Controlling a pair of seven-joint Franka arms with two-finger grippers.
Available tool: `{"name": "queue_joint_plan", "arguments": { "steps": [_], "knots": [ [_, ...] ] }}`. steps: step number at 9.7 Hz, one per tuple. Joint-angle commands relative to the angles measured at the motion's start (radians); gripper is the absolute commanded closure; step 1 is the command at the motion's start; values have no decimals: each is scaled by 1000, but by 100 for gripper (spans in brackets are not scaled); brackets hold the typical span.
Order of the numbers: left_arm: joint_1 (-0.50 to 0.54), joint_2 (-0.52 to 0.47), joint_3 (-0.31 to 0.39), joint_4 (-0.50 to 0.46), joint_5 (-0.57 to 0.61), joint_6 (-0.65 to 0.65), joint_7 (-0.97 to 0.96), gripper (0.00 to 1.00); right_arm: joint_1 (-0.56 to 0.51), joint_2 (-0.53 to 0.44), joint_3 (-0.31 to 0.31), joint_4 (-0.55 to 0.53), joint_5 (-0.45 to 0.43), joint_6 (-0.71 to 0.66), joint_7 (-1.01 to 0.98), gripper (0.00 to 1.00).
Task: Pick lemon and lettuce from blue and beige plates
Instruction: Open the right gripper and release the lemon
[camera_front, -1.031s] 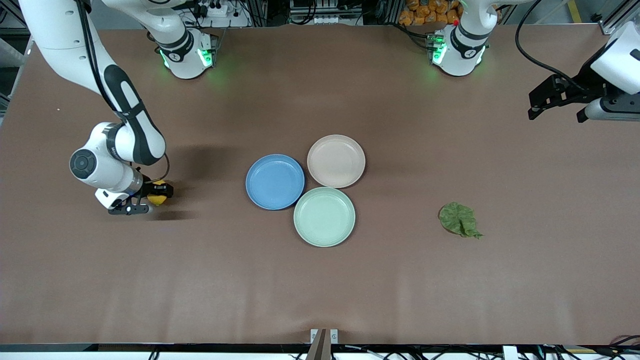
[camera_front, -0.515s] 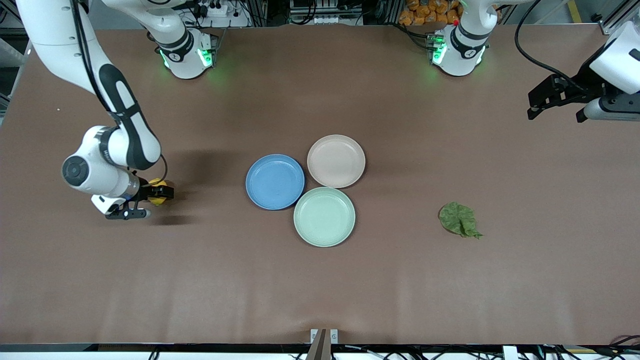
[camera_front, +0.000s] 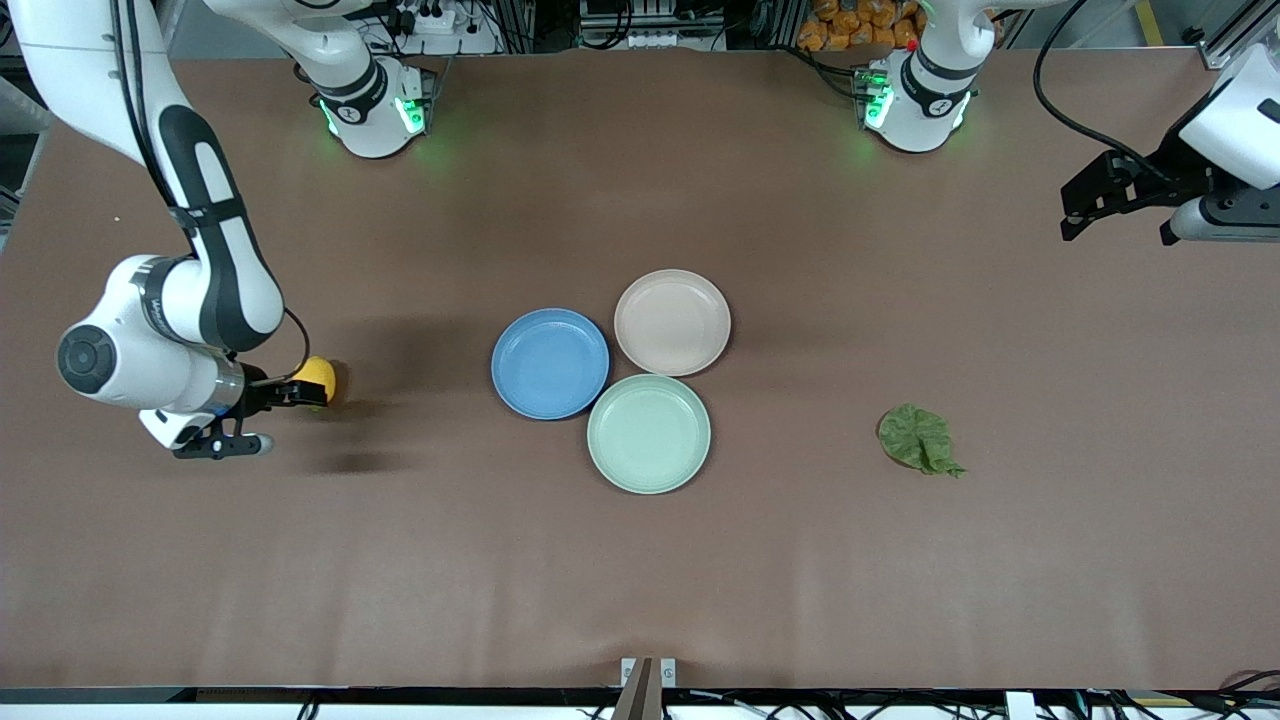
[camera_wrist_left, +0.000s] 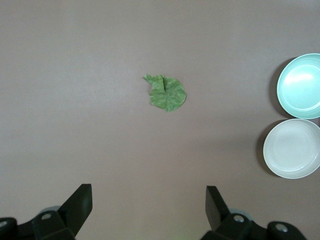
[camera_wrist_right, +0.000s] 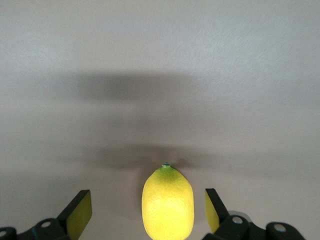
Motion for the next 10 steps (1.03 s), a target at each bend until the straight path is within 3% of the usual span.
{"name": "queue_joint_plan", "arguments": {
  "steps": [1,10],
  "knots": [
    [-2,9,-6,25,25,-14,23,0,-17,-87,10,-21,-42,-19,2,0],
    [-4,6,-22,25,3,-14,12,0,-61,-358,18,-34,-54,-316,106,0]
  ]
}}
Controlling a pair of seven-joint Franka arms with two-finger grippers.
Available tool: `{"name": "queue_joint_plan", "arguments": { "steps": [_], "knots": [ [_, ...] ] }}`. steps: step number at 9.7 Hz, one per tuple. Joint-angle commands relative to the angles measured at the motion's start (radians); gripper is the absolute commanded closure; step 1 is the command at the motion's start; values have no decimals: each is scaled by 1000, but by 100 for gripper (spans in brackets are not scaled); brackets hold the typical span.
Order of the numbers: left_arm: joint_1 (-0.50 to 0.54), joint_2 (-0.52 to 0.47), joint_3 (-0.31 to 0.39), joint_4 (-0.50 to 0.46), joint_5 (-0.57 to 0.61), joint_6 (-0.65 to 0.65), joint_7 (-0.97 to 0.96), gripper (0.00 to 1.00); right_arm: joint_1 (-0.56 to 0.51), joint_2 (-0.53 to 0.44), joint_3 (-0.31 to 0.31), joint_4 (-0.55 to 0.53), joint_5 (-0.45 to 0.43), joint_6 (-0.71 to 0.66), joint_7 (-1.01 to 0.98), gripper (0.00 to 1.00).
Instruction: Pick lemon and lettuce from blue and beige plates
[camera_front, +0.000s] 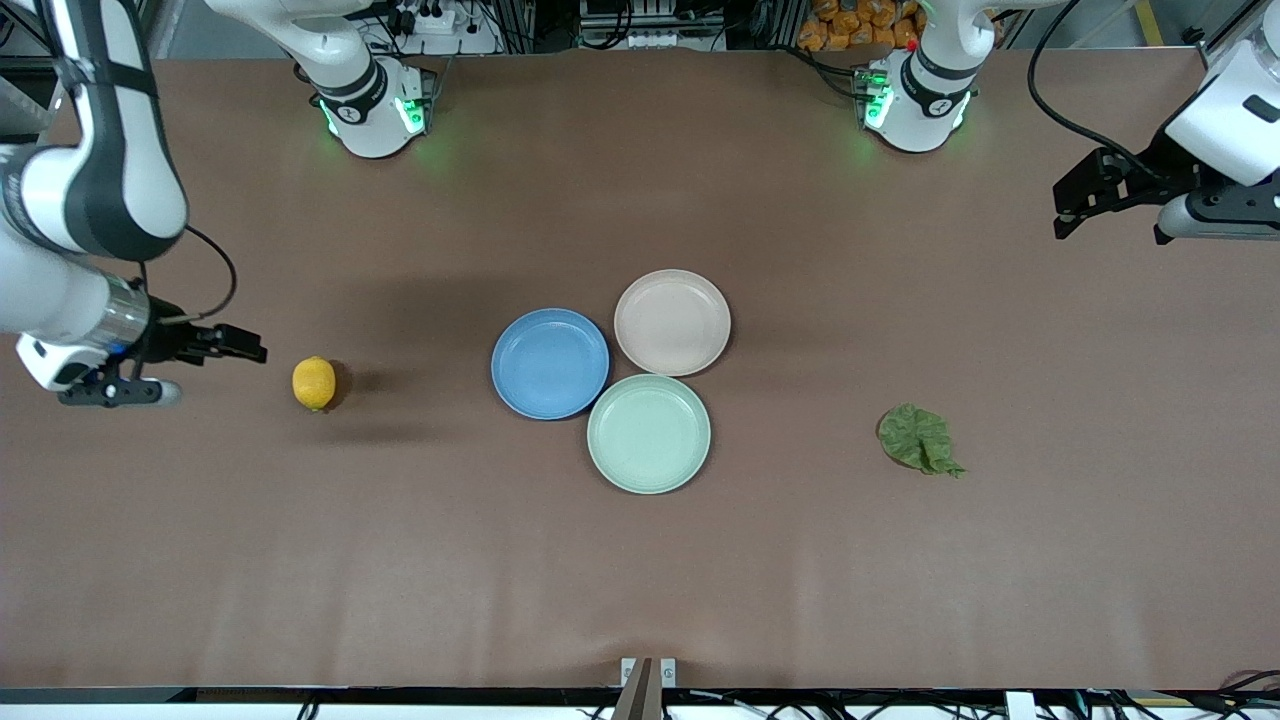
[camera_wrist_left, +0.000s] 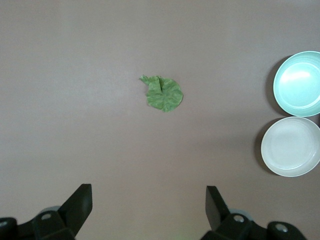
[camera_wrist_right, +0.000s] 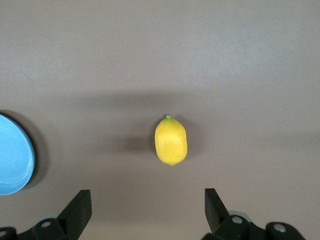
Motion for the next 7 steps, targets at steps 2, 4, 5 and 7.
{"name": "queue_joint_plan", "arguments": {
  "steps": [2,4,5,7],
  "knots": [
    [1,6,-5,21,4,-14,12,0,-56,-102,70,-8,-67,-112,80,0],
    [1,4,-5,21,4,-14,11,0,-87,-107,125,115,-78,-222,81,0],
    [1,4,-5,21,4,-14,11,0,-85,-109,125,164,-78,-257,80,0],
    [1,4,-7,21,4,-14,11,0,-83,-109,125,250,-72,-307,71,0]
  ]
}}
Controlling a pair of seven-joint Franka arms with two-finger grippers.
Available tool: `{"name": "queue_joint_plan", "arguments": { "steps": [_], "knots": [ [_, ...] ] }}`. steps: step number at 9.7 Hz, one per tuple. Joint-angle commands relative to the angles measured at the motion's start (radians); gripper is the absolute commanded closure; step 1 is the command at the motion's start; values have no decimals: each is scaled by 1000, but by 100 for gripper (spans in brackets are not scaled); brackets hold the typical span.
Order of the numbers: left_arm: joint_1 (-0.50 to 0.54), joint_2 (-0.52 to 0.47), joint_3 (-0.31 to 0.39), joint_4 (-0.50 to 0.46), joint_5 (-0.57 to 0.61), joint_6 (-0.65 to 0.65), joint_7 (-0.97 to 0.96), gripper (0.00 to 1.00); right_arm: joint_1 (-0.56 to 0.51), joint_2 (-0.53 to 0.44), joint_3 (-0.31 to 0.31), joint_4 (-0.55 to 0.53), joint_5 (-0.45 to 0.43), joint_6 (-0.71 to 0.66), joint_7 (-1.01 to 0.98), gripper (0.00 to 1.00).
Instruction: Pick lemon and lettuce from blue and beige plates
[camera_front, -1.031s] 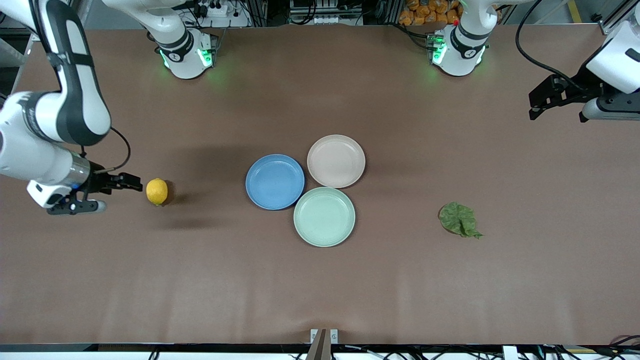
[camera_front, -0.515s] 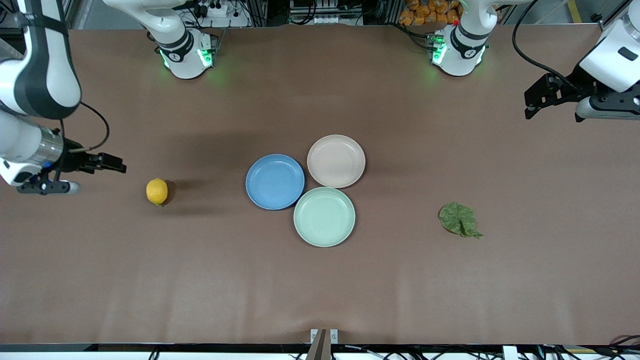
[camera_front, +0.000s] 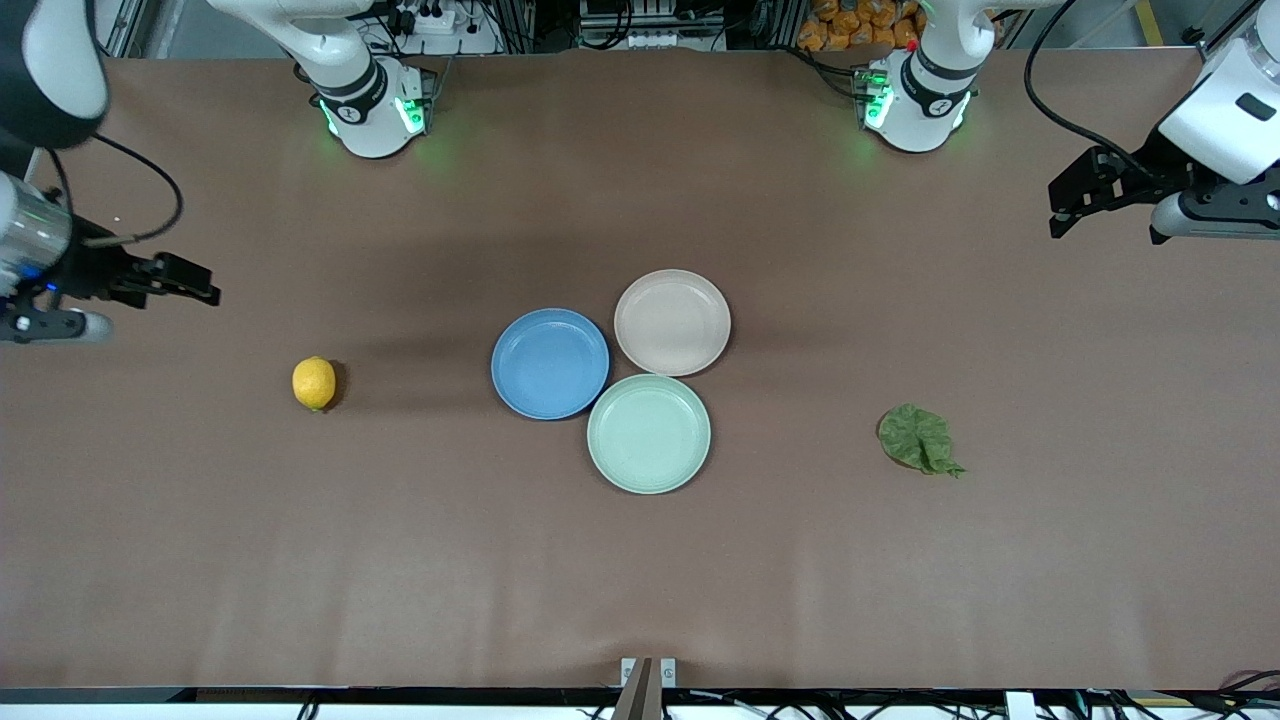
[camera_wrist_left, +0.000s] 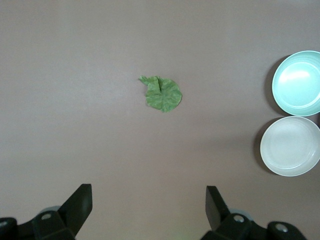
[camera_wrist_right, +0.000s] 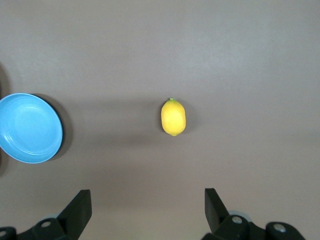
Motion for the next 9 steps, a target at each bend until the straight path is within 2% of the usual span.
{"name": "queue_joint_plan", "arguments": {
  "steps": [1,4,9],
  "knots": [
    [1,4,-4,20,4,-14,11,0,-25,-3,24,94,-11,-48,6,0],
    [1,4,-4,20,4,-14,11,0,-19,5,23,174,-12,-106,9,0],
    [1,4,-4,20,6,-14,9,0,-12,8,6,205,-14,-155,12,0]
  ]
}}
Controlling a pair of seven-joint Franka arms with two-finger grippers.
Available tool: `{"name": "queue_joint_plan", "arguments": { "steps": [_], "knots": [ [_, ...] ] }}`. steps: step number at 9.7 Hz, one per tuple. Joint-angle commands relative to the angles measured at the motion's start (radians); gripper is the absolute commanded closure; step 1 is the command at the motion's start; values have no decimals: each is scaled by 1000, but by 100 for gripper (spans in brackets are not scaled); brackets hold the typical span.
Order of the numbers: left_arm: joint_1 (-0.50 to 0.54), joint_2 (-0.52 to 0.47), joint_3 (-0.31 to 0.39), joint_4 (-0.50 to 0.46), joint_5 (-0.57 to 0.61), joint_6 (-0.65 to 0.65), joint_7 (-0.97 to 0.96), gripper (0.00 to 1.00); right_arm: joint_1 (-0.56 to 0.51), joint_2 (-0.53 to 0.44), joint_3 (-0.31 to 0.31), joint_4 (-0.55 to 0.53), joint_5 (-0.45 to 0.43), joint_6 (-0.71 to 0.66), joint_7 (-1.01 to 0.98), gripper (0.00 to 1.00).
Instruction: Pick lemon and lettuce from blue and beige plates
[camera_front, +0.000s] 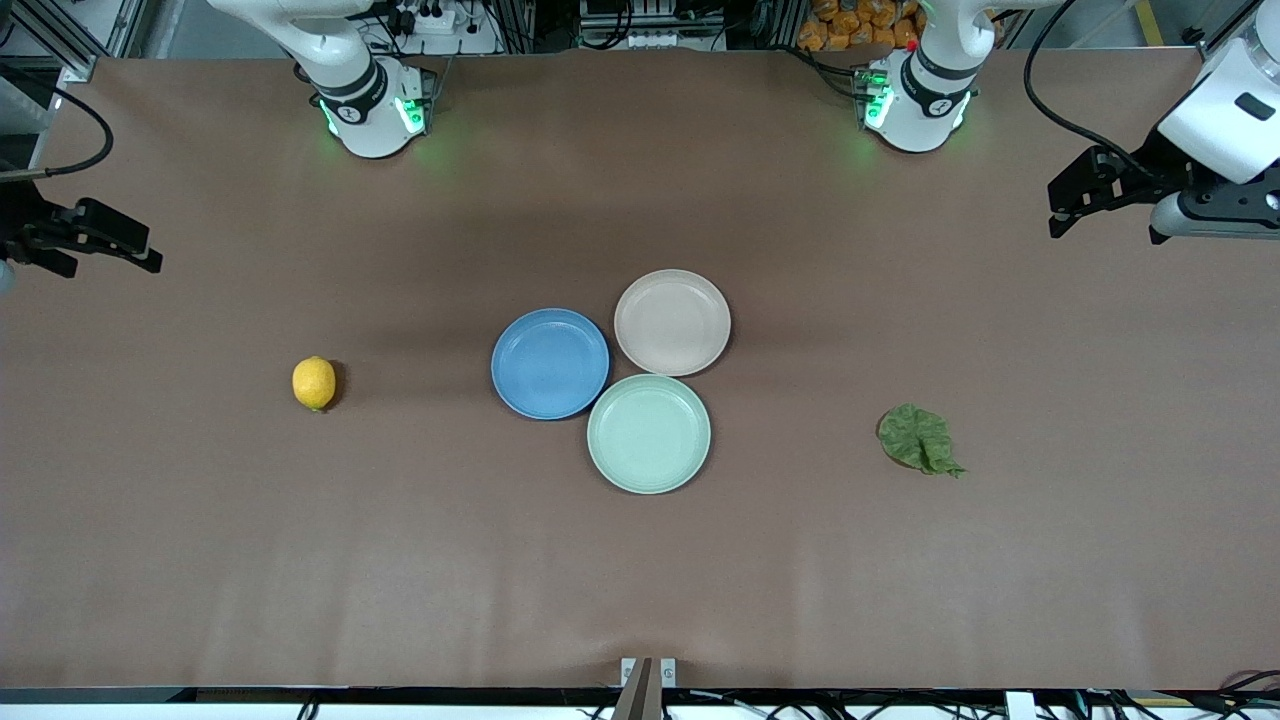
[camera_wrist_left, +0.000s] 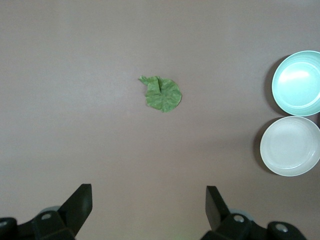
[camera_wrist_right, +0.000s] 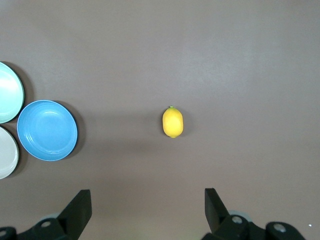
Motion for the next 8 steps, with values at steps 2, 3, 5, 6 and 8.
{"name": "queue_joint_plan", "arguments": {
  "steps": [2,3,5,6,8],
  "knots": [
    [1,4,-5,20,4,-14,9,0,3,10,-24,29,-19,-25,12,0],
    [-1,4,-5,20,3,-14,9,0,4,13,-24,40,-56,-37,12,0],
    [-1,6,-14,20,3,-14,9,0,17,16,-21,42,-102,-42,12,0],
    [-1,6,-15,20,3,-14,9,0,18,19,-22,45,-102,-42,12,0],
    [-1,6,-15,20,3,-14,8,0,27,22,-21,52,-98,-42,10,0]
  ]
}}
